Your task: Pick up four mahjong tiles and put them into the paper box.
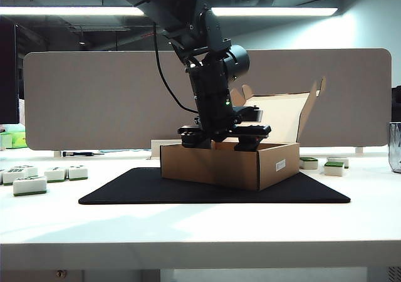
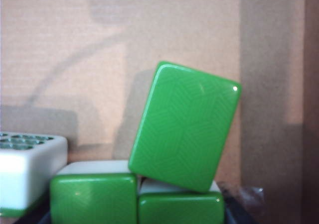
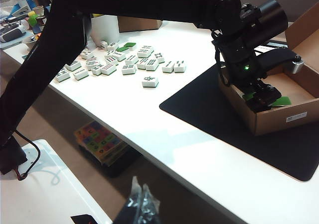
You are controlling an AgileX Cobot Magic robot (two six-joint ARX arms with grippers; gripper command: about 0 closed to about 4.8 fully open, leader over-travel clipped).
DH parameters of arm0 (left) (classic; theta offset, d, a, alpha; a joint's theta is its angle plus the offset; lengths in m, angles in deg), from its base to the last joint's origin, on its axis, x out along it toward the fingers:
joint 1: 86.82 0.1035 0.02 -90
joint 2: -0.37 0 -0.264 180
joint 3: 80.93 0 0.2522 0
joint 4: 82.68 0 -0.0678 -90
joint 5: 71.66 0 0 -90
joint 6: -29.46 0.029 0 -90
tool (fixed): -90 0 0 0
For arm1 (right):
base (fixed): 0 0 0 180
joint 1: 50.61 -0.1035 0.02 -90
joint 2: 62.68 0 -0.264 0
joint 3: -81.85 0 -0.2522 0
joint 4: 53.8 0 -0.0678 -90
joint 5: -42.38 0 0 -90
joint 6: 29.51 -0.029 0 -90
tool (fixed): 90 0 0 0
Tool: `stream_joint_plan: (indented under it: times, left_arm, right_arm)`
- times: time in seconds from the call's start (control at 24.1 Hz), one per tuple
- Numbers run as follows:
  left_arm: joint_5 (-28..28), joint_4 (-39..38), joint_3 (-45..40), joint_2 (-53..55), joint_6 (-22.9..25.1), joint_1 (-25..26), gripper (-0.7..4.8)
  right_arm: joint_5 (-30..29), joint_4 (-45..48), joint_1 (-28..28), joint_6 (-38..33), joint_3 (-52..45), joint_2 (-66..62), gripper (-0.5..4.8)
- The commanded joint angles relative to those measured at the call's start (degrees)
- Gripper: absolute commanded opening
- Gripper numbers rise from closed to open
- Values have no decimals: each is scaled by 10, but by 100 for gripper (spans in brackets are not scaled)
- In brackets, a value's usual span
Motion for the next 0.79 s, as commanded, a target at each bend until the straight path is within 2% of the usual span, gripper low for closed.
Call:
stream_joint_plan:
  times: [0.04, 0.37, 0.54, 0.58, 0.66, 0.7, 0.75, 0.79]
  left_arm:
    - [1, -13, 0, -20, 2, -1, 382]
    - [0, -66, 0, -93, 5, 4, 381]
    - [-2, -124, 0, -162, 17, 32, 360]
    - [-1, -130, 0, -176, 17, 41, 343]
    - [0, -135, -1, -204, 17, 61, 261]
    - [0, -140, -1, -232, 17, 83, 174]
    - [1, -147, -1, -257, 17, 105, 110]
    - [0, -151, -1, -269, 17, 116, 85]
  right_arm:
    - [-1, 9, 0, 0, 2, 6, -1]
    - [-1, 9, 0, 0, 2, 6, -1]
    - [38, 9, 0, 0, 2, 6, -1]
    - [50, 9, 0, 0, 2, 6, -1]
    - [61, 9, 0, 0, 2, 6, -1]
    - [61, 9, 0, 0, 2, 6, -1]
    - [61, 9, 0, 0, 2, 6, -1]
    - [62, 9, 0, 0, 2, 6, -1]
